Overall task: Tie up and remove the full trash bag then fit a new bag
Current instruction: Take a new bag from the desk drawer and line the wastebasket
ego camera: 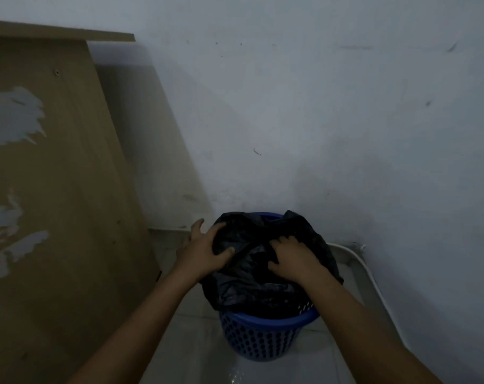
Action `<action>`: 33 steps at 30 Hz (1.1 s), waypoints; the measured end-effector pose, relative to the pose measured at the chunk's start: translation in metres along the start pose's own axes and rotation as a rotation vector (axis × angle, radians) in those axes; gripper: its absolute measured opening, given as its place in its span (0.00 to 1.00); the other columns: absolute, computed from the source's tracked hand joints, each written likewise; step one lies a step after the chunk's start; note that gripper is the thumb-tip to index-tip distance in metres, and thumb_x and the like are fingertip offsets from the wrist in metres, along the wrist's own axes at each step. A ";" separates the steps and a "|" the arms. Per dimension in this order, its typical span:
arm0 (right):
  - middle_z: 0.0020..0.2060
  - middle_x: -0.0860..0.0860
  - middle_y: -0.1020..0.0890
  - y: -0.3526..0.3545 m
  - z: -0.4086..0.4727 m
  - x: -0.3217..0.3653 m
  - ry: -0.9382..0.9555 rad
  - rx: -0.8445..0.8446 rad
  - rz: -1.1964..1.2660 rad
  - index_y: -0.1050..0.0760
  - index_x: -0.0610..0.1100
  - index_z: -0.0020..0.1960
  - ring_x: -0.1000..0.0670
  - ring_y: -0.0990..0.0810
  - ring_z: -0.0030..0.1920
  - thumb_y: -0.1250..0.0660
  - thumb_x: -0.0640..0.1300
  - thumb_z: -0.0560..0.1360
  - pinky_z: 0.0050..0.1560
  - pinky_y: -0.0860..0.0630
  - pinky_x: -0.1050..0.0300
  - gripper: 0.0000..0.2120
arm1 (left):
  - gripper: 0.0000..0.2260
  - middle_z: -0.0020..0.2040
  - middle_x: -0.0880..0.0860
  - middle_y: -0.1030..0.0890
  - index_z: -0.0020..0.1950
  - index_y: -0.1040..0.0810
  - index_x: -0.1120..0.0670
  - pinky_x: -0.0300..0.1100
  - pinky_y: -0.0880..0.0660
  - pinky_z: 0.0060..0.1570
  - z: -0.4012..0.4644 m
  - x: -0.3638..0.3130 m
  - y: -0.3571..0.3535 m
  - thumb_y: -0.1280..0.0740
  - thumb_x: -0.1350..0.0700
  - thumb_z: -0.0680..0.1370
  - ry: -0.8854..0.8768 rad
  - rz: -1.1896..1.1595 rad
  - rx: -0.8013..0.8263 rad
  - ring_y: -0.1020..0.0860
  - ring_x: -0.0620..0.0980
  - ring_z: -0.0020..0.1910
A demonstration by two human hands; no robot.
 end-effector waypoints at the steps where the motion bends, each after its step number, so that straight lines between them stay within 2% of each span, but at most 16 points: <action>1: 0.74 0.42 0.28 0.004 -0.001 0.001 -0.019 -0.097 -0.002 0.35 0.44 0.81 0.39 0.31 0.72 0.38 0.57 0.84 0.68 0.27 0.47 0.30 | 0.36 0.83 0.51 0.46 0.77 0.31 0.36 0.59 0.35 0.76 -0.001 -0.002 -0.001 0.37 0.28 0.70 -0.035 0.003 -0.083 0.41 0.62 0.79; 3: 0.73 0.42 0.30 0.010 -0.003 0.001 -0.066 -0.208 -0.007 0.36 0.45 0.81 0.39 0.30 0.70 0.38 0.57 0.83 0.64 0.28 0.46 0.30 | 0.30 0.78 0.51 0.37 0.72 0.26 0.39 0.58 0.33 0.73 -0.001 -0.004 -0.002 0.39 0.29 0.72 -0.131 0.126 -0.161 0.38 0.59 0.77; 7: 0.70 0.42 0.29 0.016 -0.001 0.000 -0.147 -0.247 0.171 0.42 0.46 0.82 0.39 0.26 0.65 0.35 0.58 0.80 0.54 0.23 0.48 0.35 | 0.41 0.79 0.55 0.41 0.78 0.30 0.50 0.48 0.31 0.72 0.012 0.006 -0.006 0.31 0.31 0.70 -0.173 0.100 0.138 0.32 0.58 0.75; 9: 0.64 0.42 0.26 0.020 0.000 -0.002 -0.165 -0.351 0.250 0.38 0.45 0.79 0.40 0.23 0.58 0.35 0.55 0.80 0.46 0.23 0.49 0.31 | 0.44 0.78 0.55 0.42 0.75 0.30 0.52 0.42 0.33 0.70 0.017 0.008 -0.009 0.29 0.29 0.66 -0.147 0.027 0.177 0.31 0.58 0.74; 12: 0.65 0.42 0.27 0.028 0.003 -0.006 -0.082 -0.557 0.060 0.29 0.45 0.73 0.38 0.25 0.61 0.33 0.51 0.77 0.55 0.26 0.46 0.26 | 0.39 0.78 0.52 0.39 0.63 0.24 0.50 0.49 0.33 0.73 0.022 0.005 -0.012 0.36 0.24 0.63 -0.152 0.076 0.072 0.33 0.58 0.73; 13: 0.71 0.42 0.29 0.029 0.006 -0.009 -0.034 -0.545 0.017 0.30 0.48 0.76 0.36 0.28 0.68 0.33 0.53 0.77 0.63 0.28 0.43 0.29 | 0.37 0.78 0.51 0.38 0.60 0.23 0.51 0.51 0.32 0.72 0.023 0.004 -0.011 0.37 0.24 0.64 -0.171 0.087 0.044 0.33 0.58 0.73; 15: 0.83 0.45 0.40 0.031 0.012 -0.015 -0.021 -0.346 -0.019 0.43 0.56 0.85 0.36 0.40 0.81 0.35 0.60 0.79 0.79 0.41 0.34 0.38 | 0.33 0.80 0.52 0.36 0.57 0.21 0.53 0.49 0.32 0.71 0.026 0.004 -0.009 0.34 0.27 0.66 -0.222 0.051 0.031 0.31 0.57 0.74; 17: 0.85 0.46 0.44 0.028 0.020 -0.024 -0.155 -0.133 0.006 0.55 0.61 0.87 0.35 0.42 0.82 0.41 0.68 0.81 0.79 0.47 0.29 0.40 | 0.30 0.82 0.51 0.39 0.63 0.20 0.52 0.44 0.36 0.73 0.027 0.007 -0.006 0.28 0.31 0.72 -0.249 0.001 0.080 0.34 0.53 0.78; 20: 0.78 0.42 0.30 0.028 0.023 -0.044 -0.331 -0.085 0.158 0.50 0.56 0.87 0.37 0.28 0.73 0.45 0.69 0.82 0.73 0.34 0.35 0.38 | 0.34 0.85 0.48 0.45 0.81 0.35 0.41 0.42 0.46 0.77 0.019 0.013 -0.006 0.30 0.35 0.78 -0.247 -0.173 0.159 0.48 0.44 0.83; 22: 0.74 0.41 0.24 0.030 0.023 -0.056 -0.341 -0.073 0.338 0.41 0.50 0.84 0.39 0.22 0.67 0.44 0.67 0.83 0.65 0.24 0.44 0.35 | 0.33 0.85 0.47 0.47 0.81 0.39 0.36 0.43 0.46 0.76 0.013 0.016 -0.003 0.32 0.34 0.79 -0.197 -0.253 0.112 0.50 0.39 0.81; 25: 0.74 0.40 0.24 0.036 0.020 -0.068 -0.371 -0.036 0.584 0.34 0.46 0.80 0.39 0.21 0.66 0.44 0.64 0.84 0.57 0.25 0.50 0.31 | 0.26 0.77 0.48 0.38 0.71 0.29 0.38 0.47 0.32 0.72 -0.001 0.019 0.003 0.32 0.31 0.76 -0.104 -0.204 -0.094 0.34 0.48 0.76; 27: 0.76 0.39 0.27 0.034 0.013 -0.069 -0.394 -0.055 0.654 0.36 0.45 0.81 0.38 0.24 0.70 0.43 0.62 0.85 0.60 0.26 0.50 0.31 | 0.23 0.61 0.47 0.31 0.56 0.28 0.39 0.49 0.23 0.56 -0.018 0.014 0.006 0.36 0.24 0.72 -0.061 -0.160 -0.250 0.24 0.52 0.60; 28: 0.76 0.39 0.29 0.032 0.006 -0.068 -0.383 -0.093 0.584 0.37 0.45 0.82 0.37 0.26 0.71 0.41 0.61 0.84 0.64 0.26 0.48 0.32 | 0.26 0.56 0.46 0.29 0.52 0.30 0.41 0.48 0.24 0.48 -0.026 0.012 0.007 0.40 0.20 0.71 -0.014 -0.134 -0.277 0.22 0.52 0.54; 29: 0.74 0.39 0.29 0.032 -0.003 -0.066 -0.351 -0.174 0.439 0.36 0.45 0.80 0.36 0.27 0.70 0.39 0.61 0.84 0.65 0.26 0.45 0.31 | 0.31 0.56 0.48 0.25 0.53 0.29 0.42 0.46 0.26 0.44 -0.033 0.010 0.008 0.43 0.18 0.69 0.069 -0.098 -0.230 0.21 0.53 0.52; 31: 0.61 0.42 0.26 0.035 -0.022 -0.058 -0.157 -0.459 0.187 0.27 0.44 0.68 0.38 0.26 0.61 0.34 0.57 0.82 0.56 0.26 0.45 0.22 | 0.44 0.62 0.52 0.20 0.69 0.28 0.48 0.44 0.25 0.43 -0.045 0.006 0.012 0.43 0.16 0.67 0.305 -0.031 0.084 0.18 0.55 0.52; 33: 0.49 0.48 0.23 0.045 -0.044 -0.045 0.110 -0.559 0.251 0.24 0.46 0.54 0.45 0.25 0.49 0.31 0.55 0.80 0.47 0.28 0.48 0.12 | 0.42 0.57 0.52 0.18 0.72 0.30 0.50 0.42 0.22 0.38 -0.057 0.000 0.017 0.39 0.20 0.70 0.508 -0.056 0.430 0.17 0.52 0.45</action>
Point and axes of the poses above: each hand's wrist, its own z-axis towards the middle knuckle, its own y-axis out of the back of the hand, x = y × z, the point moved 1 cm from there along z, towards the middle knuckle
